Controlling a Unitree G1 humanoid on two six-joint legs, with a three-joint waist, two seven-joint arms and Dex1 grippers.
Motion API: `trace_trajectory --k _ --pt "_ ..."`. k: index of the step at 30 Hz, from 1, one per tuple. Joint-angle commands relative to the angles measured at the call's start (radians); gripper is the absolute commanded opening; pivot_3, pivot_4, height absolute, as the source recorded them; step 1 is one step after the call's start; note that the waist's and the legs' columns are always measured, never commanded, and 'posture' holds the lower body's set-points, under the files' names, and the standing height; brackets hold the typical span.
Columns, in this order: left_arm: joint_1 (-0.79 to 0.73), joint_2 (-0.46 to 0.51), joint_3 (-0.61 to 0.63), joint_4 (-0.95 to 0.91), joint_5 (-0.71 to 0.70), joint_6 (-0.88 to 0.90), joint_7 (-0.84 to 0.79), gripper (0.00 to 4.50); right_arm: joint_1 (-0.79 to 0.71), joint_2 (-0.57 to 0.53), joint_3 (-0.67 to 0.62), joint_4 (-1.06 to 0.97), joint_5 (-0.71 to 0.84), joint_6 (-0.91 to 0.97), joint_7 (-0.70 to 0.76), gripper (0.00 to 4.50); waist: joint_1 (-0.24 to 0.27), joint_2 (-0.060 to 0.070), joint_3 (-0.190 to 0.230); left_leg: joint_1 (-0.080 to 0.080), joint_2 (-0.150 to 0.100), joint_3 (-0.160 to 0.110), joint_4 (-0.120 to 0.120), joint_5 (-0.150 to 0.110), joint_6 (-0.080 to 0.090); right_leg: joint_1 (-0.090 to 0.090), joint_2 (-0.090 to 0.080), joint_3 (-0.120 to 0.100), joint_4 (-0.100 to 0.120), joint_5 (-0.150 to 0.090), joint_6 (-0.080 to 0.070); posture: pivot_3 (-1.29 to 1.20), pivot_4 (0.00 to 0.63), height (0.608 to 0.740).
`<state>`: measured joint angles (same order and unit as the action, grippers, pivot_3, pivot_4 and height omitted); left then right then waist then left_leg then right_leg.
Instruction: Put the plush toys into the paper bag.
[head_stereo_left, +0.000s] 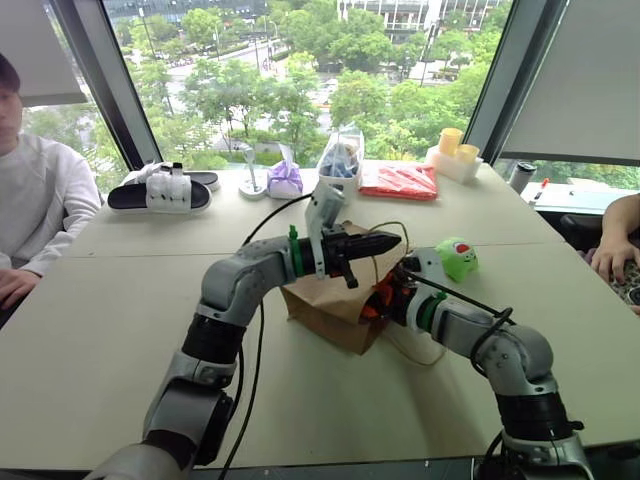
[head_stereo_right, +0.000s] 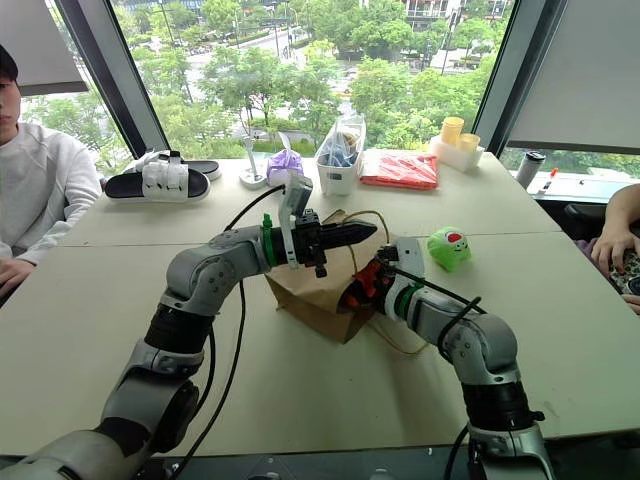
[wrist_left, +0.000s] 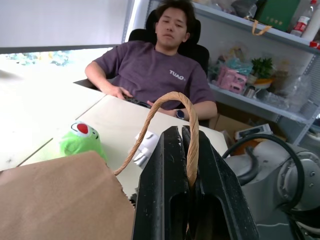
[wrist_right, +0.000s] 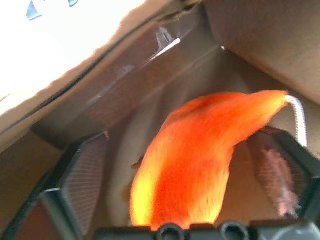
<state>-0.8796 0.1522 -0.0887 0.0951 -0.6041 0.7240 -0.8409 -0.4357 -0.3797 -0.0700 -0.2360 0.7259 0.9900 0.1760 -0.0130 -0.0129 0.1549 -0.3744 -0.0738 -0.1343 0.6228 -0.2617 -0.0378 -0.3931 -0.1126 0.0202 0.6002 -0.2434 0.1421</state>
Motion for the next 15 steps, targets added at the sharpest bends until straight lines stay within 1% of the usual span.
trace_trajectory --k 1,3,5,8,9,12,13,15 --pt "-0.044 -0.020 0.036 0.016 -0.001 -0.036 0.024 0.00 0.063 -0.053 -0.074 -0.193 0.052 -0.027 0.071 4.45 0.004 0.000 0.000 0.000 0.000 0.000 0.000 0.000 0.000 0.000 0.000 0.000 0.000 0.000 0.000 0.00 0.150 0.740" --pt "-0.052 -0.022 0.047 0.028 -0.007 -0.038 0.024 0.00 0.123 -0.091 -0.128 -0.277 0.105 -0.008 0.102 4.45 0.004 0.000 0.000 0.000 0.000 -0.001 0.000 0.000 0.000 0.001 0.000 -0.001 -0.001 0.000 0.000 0.00 0.150 0.740" --pt "-0.060 -0.016 0.060 0.037 -0.011 -0.036 0.019 0.00 0.190 -0.132 -0.241 -0.336 0.224 0.023 0.134 4.45 0.003 0.000 0.000 0.000 0.000 -0.001 0.000 0.000 0.000 0.001 0.000 -0.001 -0.001 0.000 0.000 0.00 0.150 0.740" --pt "-0.072 -0.017 0.096 0.046 -0.043 -0.014 0.019 0.00 0.262 -0.180 -0.411 -0.340 0.399 0.026 0.160 4.45 0.003 0.000 0.000 0.000 0.000 -0.001 0.000 0.000 0.000 0.002 0.000 0.000 -0.002 0.000 0.000 0.00 0.150 0.740" --pt "-0.075 -0.018 0.108 0.048 -0.055 -0.006 0.021 0.00 0.262 -0.185 -0.457 -0.309 0.412 0.005 0.149 4.45 0.002 -0.001 0.000 0.000 0.000 -0.001 0.000 0.000 0.000 0.003 0.000 0.000 -0.002 0.000 0.000 0.00 0.150 0.740" --pt "-0.082 -0.021 0.133 0.052 -0.076 0.009 0.027 0.00 0.227 -0.199 -0.504 -0.179 0.329 -0.062 0.097 4.45 -0.001 -0.001 0.000 0.001 0.001 0.001 0.001 0.000 0.001 0.003 0.000 0.000 -0.001 0.000 0.000 0.00 0.150 0.740" --pt "-0.086 -0.022 0.142 0.053 -0.082 0.013 0.032 0.00 0.200 -0.224 -0.450 -0.106 0.217 -0.113 0.082 4.45 -0.001 -0.001 0.000 0.001 0.001 0.001 0.001 0.000 0.001 0.003 0.000 0.000 -0.001 0.000 0.000 0.00 0.150 0.740" --pt "-0.089 -0.026 0.154 0.052 -0.095 0.021 0.043 0.00 0.147 -0.254 -0.361 0.023 0.046 -0.200 0.064 4.45 -0.001 -0.001 0.000 0.002 0.001 0.002 0.001 0.000 0.001 0.003 0.000 0.000 -0.001 0.000 0.000 0.00 0.150 0.740"
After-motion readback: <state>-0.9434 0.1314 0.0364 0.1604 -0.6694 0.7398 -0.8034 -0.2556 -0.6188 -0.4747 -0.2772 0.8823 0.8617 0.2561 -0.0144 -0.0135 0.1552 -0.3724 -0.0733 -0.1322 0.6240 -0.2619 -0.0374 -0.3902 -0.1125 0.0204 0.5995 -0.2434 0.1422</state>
